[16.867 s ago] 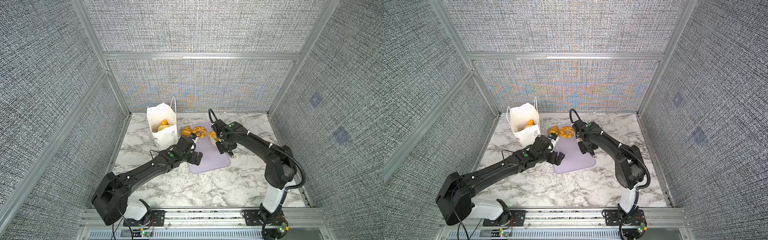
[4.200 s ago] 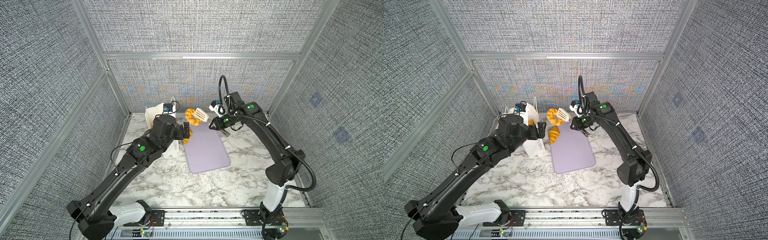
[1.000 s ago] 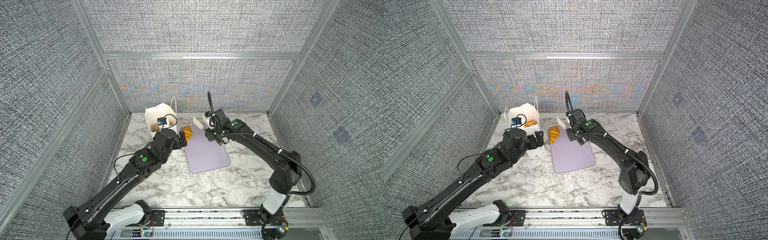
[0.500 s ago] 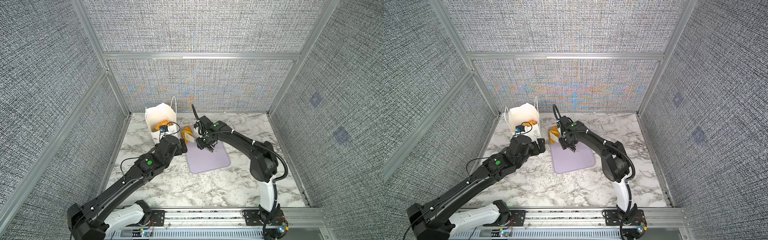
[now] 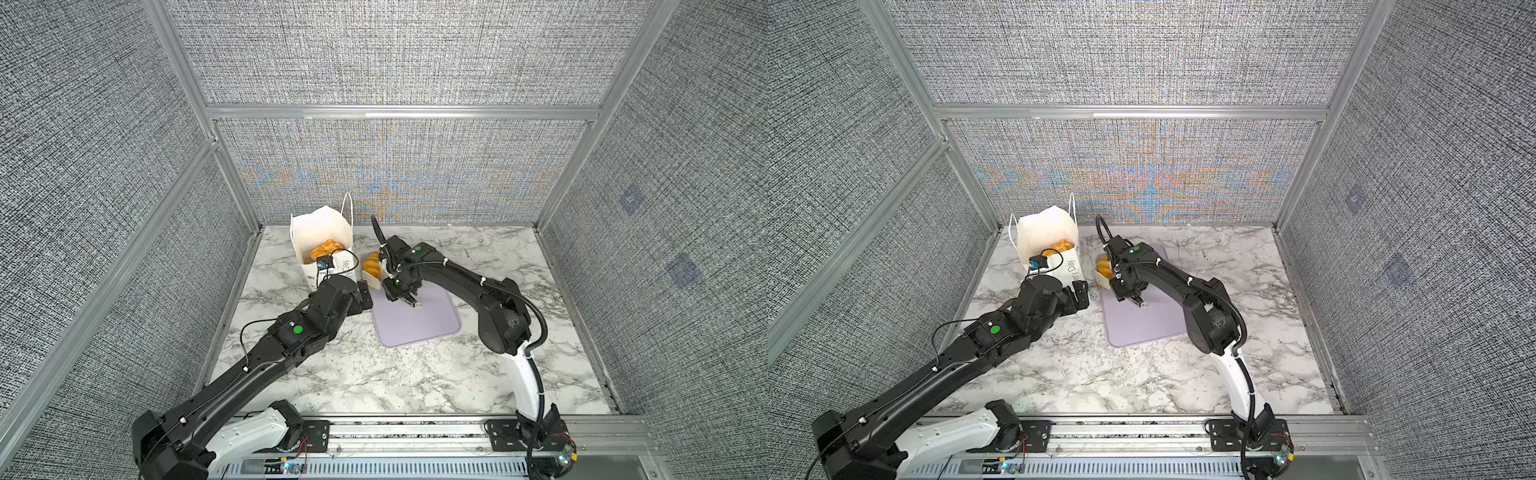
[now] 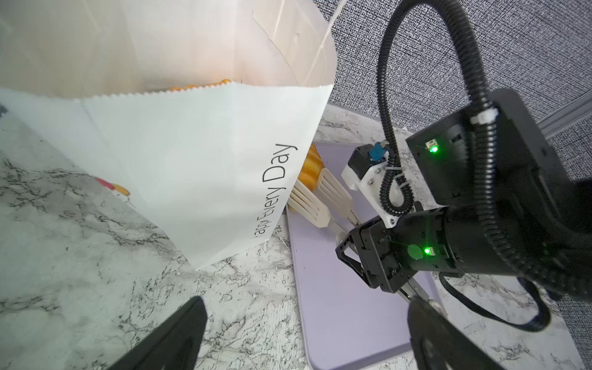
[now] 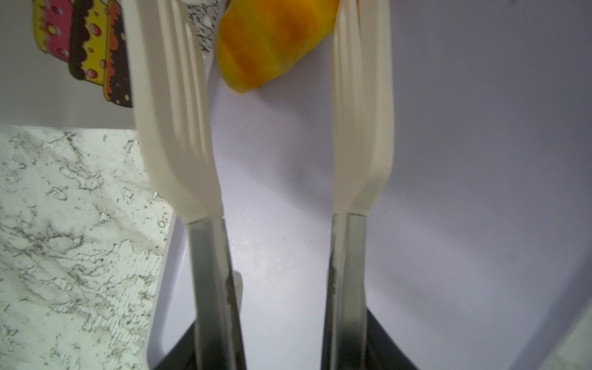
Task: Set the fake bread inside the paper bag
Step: 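Move the open tongs back over the striped croissant with the right gripper, then lower the tongs around the striped croissant with the right gripper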
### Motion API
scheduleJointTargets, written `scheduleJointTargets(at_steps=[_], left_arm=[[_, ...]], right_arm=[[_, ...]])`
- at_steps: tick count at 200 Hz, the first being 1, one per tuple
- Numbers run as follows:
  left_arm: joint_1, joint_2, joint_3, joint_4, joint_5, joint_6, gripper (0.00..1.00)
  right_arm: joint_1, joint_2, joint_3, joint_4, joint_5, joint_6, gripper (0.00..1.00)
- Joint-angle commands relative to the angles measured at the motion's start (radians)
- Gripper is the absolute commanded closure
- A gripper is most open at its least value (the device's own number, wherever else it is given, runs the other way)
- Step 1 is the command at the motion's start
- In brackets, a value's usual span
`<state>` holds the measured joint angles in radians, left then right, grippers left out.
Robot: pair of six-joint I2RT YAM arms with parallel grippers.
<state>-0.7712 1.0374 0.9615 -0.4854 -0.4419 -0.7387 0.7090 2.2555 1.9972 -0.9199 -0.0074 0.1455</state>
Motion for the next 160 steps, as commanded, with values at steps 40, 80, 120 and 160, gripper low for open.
scheduleJointTargets(at_steps=[40,80,120,160], left_arm=[[0.000,-0.005,-0.002,-0.009,-0.004,-0.005,0.01],[0.000,-0.001,-0.003,-0.009,-0.001,-0.007,0.01],[-0.001,0.004,0.000,-0.009,0.000,-0.006,0.01],[0.000,0.010,0.002,-0.007,0.003,-0.005,0.01]], right_arm=[[0.001,0.045,0.049,-0.050,0.057,-0.017,0.51],[-0.007,0.026,0.019,-0.060,0.064,-0.046,0.60],[-0.023,-0.024,-0.038,-0.066,0.064,-0.092,0.63],[-0.046,-0.126,-0.169,-0.056,0.076,-0.203,0.64]])
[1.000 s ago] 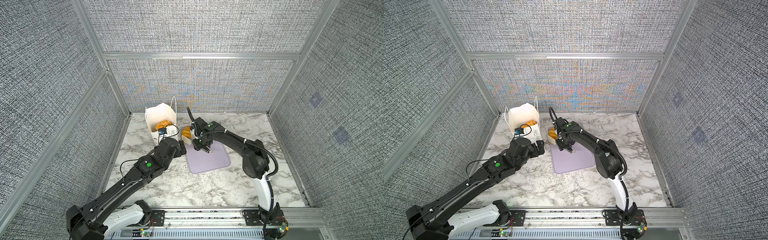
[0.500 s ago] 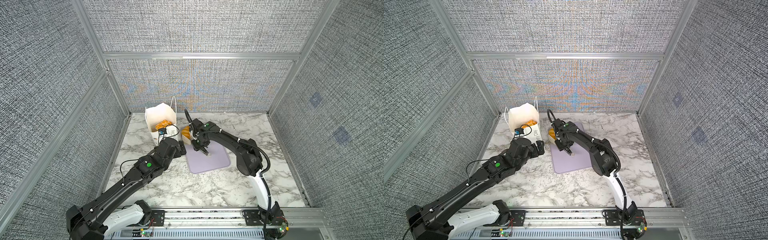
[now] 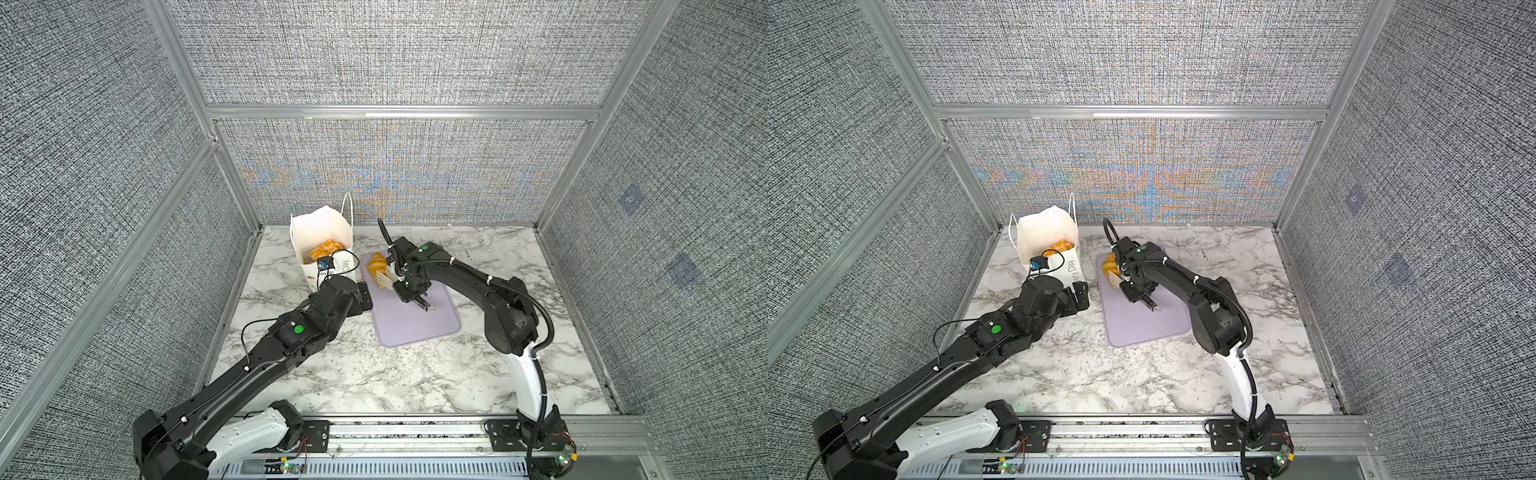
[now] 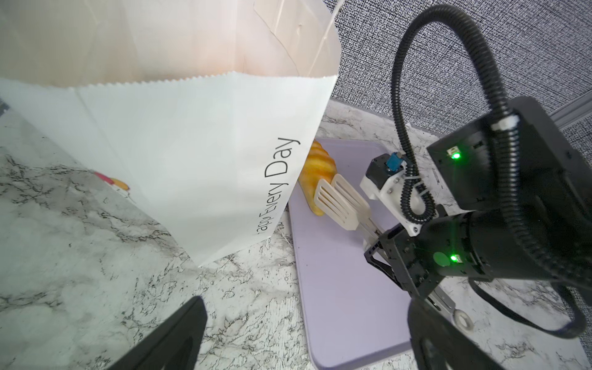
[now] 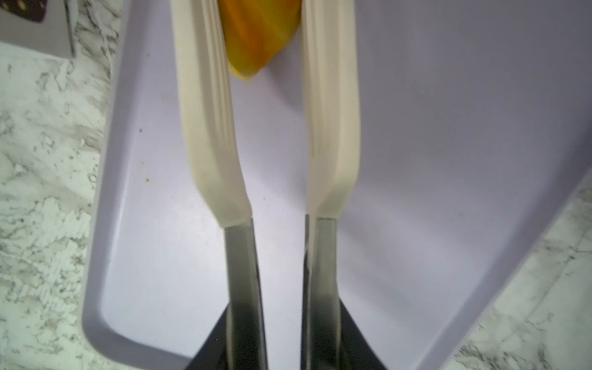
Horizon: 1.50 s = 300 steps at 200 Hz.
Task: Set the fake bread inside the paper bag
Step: 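Lower the tongs around the striped croissant with the right gripper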
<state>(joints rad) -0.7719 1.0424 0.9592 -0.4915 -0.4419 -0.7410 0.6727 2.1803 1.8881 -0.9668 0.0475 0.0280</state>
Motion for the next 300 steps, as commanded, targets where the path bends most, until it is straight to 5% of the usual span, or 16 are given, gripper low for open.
scheduleJointTargets(at_steps=[1,57,182,300], left_arm=[[0.000,0.005,0.005,-0.002,0.003,-0.003,0.01],[0.001,0.026,0.011,0.014,0.021,0.003,0.01],[-0.022,0.121,0.071,0.004,0.048,0.025,0.01],[-0.038,0.142,0.084,-0.002,0.037,0.036,0.01]], right_arm=[[-0.011,-0.054,-0.064,-0.008,0.021,-0.089,0.64],[-0.059,-0.175,-0.237,0.029,0.012,-0.219,0.61],[-0.068,-0.227,-0.249,0.083,-0.063,0.033,0.49],[-0.035,-0.085,-0.120,0.007,-0.003,0.084,0.46]])
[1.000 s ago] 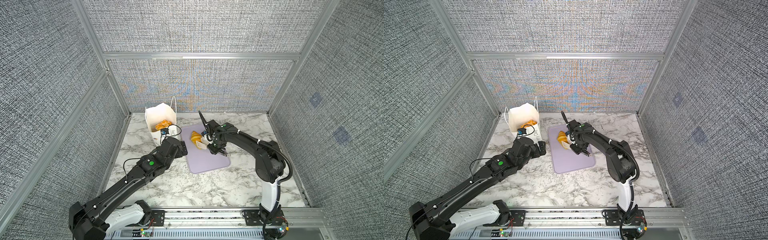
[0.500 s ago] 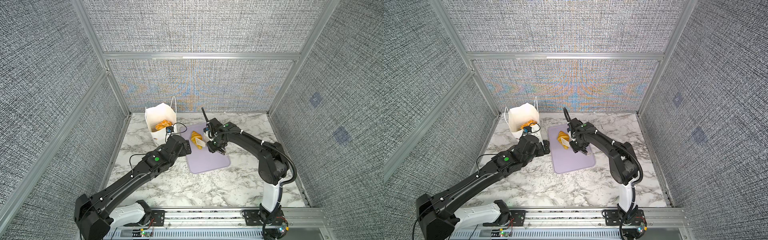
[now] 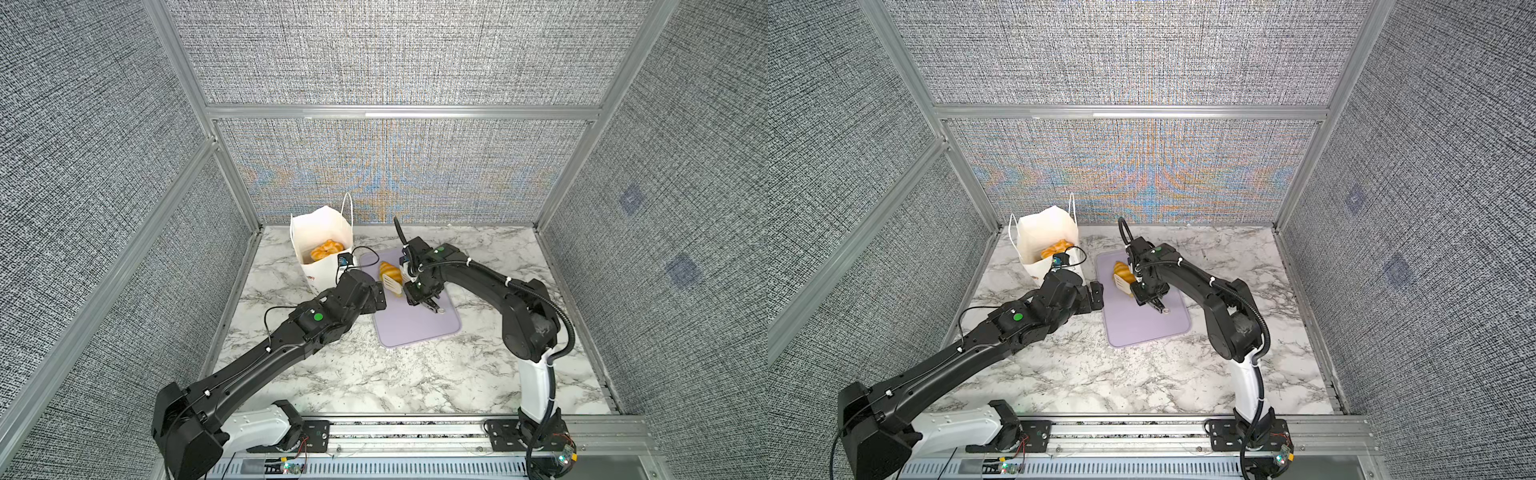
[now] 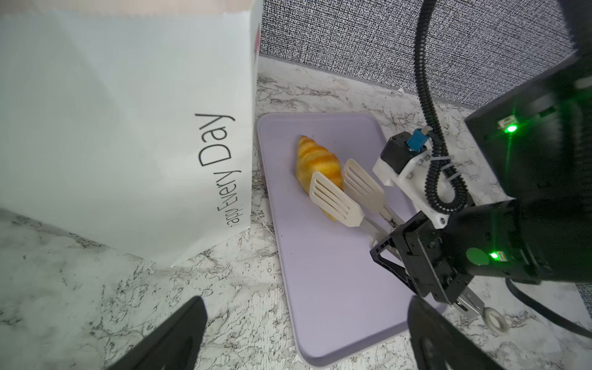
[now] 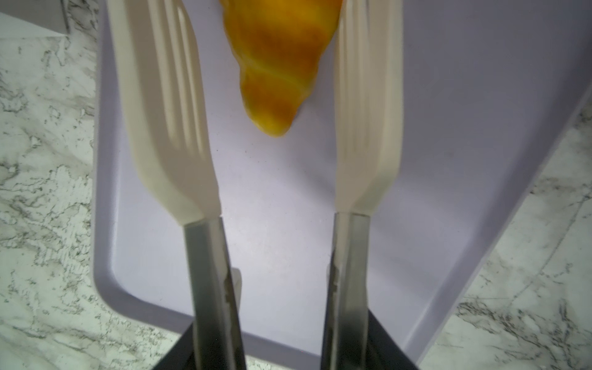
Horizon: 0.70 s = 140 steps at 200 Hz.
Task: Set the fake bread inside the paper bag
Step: 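Lower the tongs around the striped croissant with the right gripper, then squeeze the tongs shut on the striped croissant with the right gripper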
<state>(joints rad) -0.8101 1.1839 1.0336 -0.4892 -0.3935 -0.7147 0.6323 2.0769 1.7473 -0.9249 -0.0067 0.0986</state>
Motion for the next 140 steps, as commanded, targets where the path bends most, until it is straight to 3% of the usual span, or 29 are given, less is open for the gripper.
scheduleJointTargets(at_steps=[1,94,140], left_arm=[[0.000,0.001,0.010,-0.005,-0.012,0.009,0.01],[-0.001,0.008,0.016,-0.015,-0.016,0.015,0.01],[-0.001,0.010,0.018,-0.018,-0.016,0.017,0.01]], right_arm=[[0.006,0.019,0.023,-0.036,0.053,0.013,0.46],[0.004,0.025,0.033,-0.060,0.088,-0.030,0.46],[0.004,0.061,0.097,-0.069,0.037,-0.026,0.44]])
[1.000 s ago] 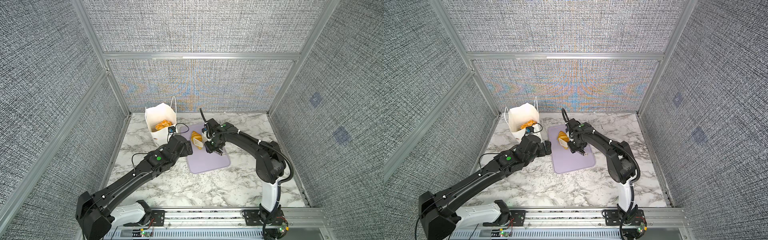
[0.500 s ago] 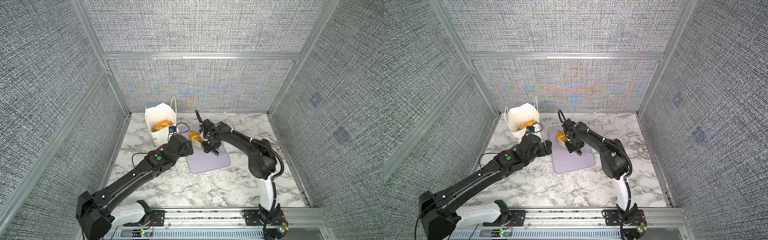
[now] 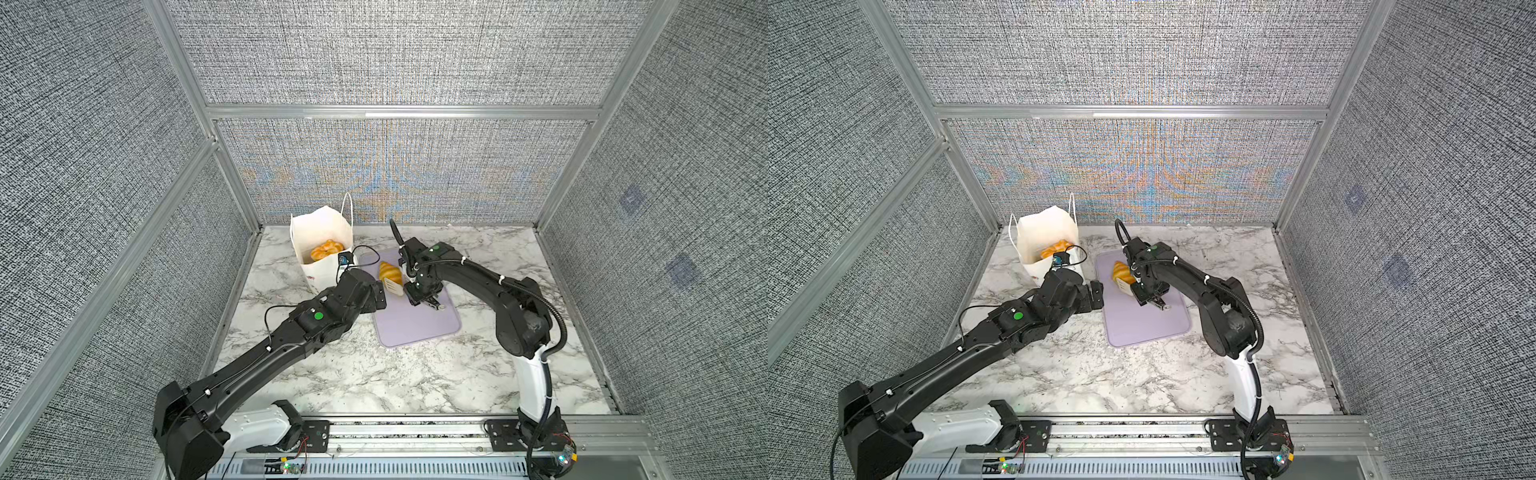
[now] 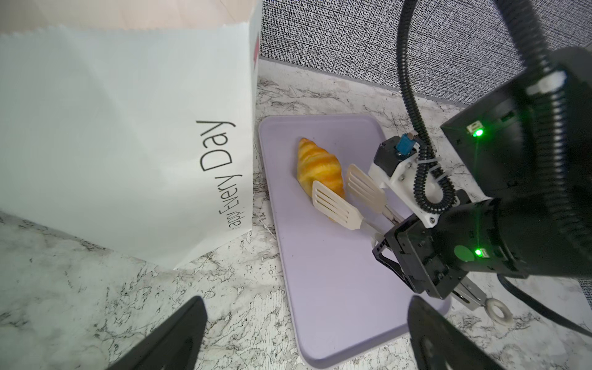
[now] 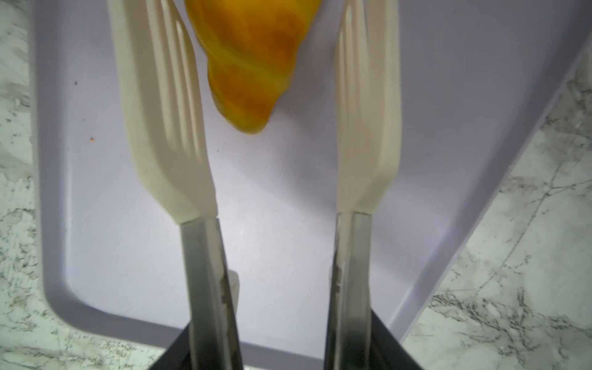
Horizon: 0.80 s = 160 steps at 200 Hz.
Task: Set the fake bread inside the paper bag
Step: 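Squeeze the tongs shut on the striped croissant with the right gripper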
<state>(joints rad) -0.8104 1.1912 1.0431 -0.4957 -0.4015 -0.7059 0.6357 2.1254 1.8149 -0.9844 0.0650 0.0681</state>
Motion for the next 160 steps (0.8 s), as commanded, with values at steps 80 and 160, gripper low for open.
scheduleJointTargets(at_steps=[80,160], left_arm=[[-0.002,-0.009,0.002,-0.026,-0.017,0.002,0.01],[-0.003,-0.005,0.008,-0.033,-0.024,0.002,0.01]], right_arm=[[0.001,0.107,0.135,-0.043,-0.027,-0.004,0.42],[-0.002,0.143,0.178,-0.080,-0.022,-0.060,0.52]])
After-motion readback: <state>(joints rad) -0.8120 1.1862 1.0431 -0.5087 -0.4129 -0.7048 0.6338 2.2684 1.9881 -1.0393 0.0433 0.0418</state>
